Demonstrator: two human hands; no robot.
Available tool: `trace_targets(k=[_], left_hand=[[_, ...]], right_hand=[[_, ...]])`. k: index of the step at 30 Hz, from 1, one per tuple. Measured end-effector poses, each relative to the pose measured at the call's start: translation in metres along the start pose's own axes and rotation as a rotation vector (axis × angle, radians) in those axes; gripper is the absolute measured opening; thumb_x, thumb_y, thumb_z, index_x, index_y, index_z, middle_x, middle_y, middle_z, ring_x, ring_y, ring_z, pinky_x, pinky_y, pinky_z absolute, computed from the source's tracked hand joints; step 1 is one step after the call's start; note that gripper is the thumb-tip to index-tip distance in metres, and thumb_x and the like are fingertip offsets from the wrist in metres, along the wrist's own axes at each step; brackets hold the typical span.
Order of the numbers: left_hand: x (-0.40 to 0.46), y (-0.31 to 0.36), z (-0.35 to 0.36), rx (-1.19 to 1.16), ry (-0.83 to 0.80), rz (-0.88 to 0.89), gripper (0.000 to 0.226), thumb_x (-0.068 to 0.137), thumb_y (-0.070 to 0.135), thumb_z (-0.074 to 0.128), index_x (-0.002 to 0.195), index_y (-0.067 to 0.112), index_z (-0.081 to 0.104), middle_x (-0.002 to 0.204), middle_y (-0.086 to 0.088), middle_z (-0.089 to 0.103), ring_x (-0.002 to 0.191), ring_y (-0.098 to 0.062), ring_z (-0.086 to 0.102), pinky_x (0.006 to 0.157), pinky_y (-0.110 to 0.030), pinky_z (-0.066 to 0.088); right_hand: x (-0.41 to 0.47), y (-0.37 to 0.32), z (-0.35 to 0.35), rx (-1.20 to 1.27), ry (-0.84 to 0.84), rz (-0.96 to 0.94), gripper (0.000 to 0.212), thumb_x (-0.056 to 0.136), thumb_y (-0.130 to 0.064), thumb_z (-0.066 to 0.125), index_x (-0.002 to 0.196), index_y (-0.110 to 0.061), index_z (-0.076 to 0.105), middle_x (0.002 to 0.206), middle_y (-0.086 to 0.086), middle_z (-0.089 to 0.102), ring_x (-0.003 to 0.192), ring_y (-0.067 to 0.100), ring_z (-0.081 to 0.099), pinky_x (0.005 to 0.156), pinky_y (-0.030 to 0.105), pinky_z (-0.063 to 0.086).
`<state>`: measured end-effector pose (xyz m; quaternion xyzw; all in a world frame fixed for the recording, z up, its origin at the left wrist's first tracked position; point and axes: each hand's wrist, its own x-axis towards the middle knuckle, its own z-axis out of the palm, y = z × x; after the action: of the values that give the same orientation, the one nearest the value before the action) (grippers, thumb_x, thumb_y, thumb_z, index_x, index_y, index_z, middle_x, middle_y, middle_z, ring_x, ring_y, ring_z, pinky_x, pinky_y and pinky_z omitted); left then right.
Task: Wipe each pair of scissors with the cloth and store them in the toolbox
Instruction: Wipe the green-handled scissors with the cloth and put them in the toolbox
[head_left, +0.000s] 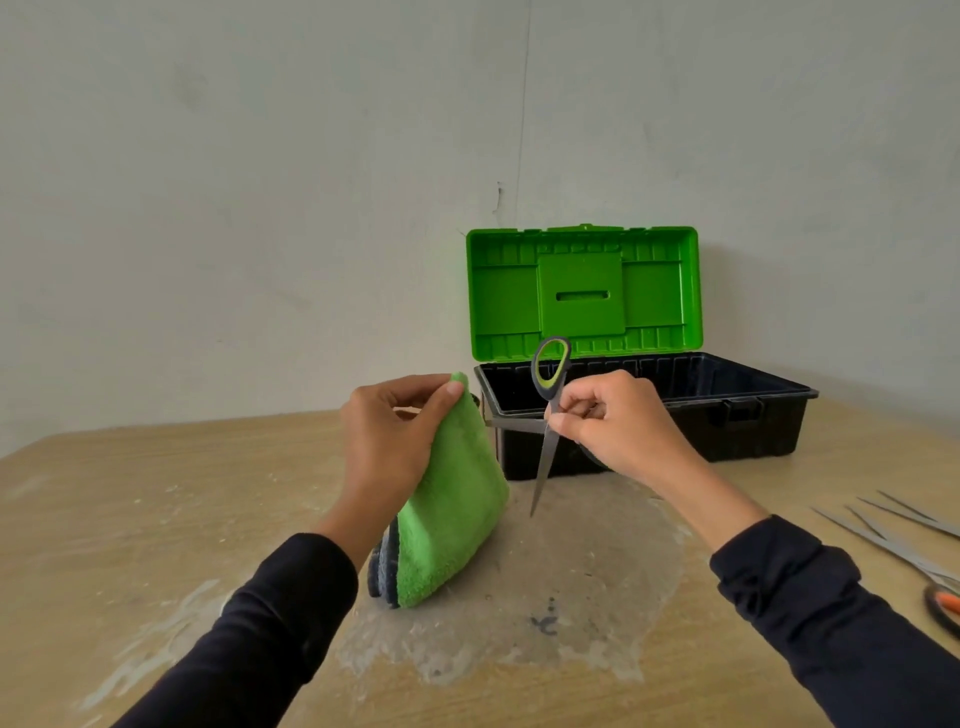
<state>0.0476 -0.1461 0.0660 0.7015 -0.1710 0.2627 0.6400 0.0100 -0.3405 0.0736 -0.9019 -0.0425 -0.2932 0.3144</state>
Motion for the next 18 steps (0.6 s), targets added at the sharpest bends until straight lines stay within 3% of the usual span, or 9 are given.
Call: trace_targets(k=[2, 5, 9, 15, 18], left_hand=[[-0.003, 0.001, 0.004, 0.042, -0.078, 0.061, 0.007, 0.076, 0.023, 0.072, 0.082, 0.027, 0.073, 0.075, 0.013, 0.069, 0.052, 0.004, 0.055, 0.052, -0.012, 0.044], [-0.008, -0.001, 0.012, 0.127, -0.225, 0.143, 0.008, 0.078, 0.021, 0.071, 0.084, 0.025, 0.074, 0.073, 0.016, 0.069, 0.056, 0.006, 0.053, 0.052, -0.011, 0.040], [-0.015, 0.000, 0.018, 0.135, -0.307, 0.161, 0.010, 0.079, 0.020, 0.070, 0.087, 0.018, 0.075, 0.079, 0.009, 0.071, 0.064, 0.010, 0.056, 0.057, -0.004, 0.037], [-0.014, 0.004, 0.016, 0.255, -0.388, 0.239, 0.012, 0.081, 0.022, 0.068, 0.090, 0.020, 0.075, 0.081, 0.011, 0.071, 0.076, 0.006, 0.062, 0.064, -0.004, 0.043], [-0.012, 0.005, 0.014, 0.341, -0.399, 0.306, 0.014, 0.079, 0.026, 0.071, 0.090, 0.019, 0.075, 0.082, 0.008, 0.073, 0.071, 0.006, 0.061, 0.061, -0.004, 0.041]], right_hand=[[0.000, -0.001, 0.001, -0.003, -0.022, -0.023, 0.009, 0.077, -0.026, 0.071, 0.069, -0.023, 0.069, 0.063, -0.007, 0.065, 0.062, 0.012, 0.061, 0.069, 0.039, 0.056], [-0.001, -0.006, 0.001, 0.057, -0.033, -0.066, 0.007, 0.073, -0.022, 0.076, 0.068, -0.021, 0.072, 0.059, -0.010, 0.063, 0.054, 0.001, 0.054, 0.063, 0.026, 0.049], [-0.004, -0.012, -0.002, 0.110, -0.055, -0.128, 0.011, 0.070, -0.015, 0.078, 0.065, -0.020, 0.071, 0.059, -0.008, 0.064, 0.053, -0.001, 0.054, 0.059, 0.016, 0.046], [-0.005, -0.013, -0.004, 0.162, -0.026, -0.134, 0.012, 0.069, -0.011, 0.079, 0.065, -0.019, 0.072, 0.060, -0.004, 0.066, 0.055, 0.002, 0.058, 0.060, 0.020, 0.051], [-0.005, -0.015, -0.003, 0.185, -0.015, -0.138, 0.014, 0.067, -0.009, 0.080, 0.063, -0.019, 0.071, 0.057, -0.007, 0.064, 0.052, 0.000, 0.055, 0.054, 0.014, 0.047]])
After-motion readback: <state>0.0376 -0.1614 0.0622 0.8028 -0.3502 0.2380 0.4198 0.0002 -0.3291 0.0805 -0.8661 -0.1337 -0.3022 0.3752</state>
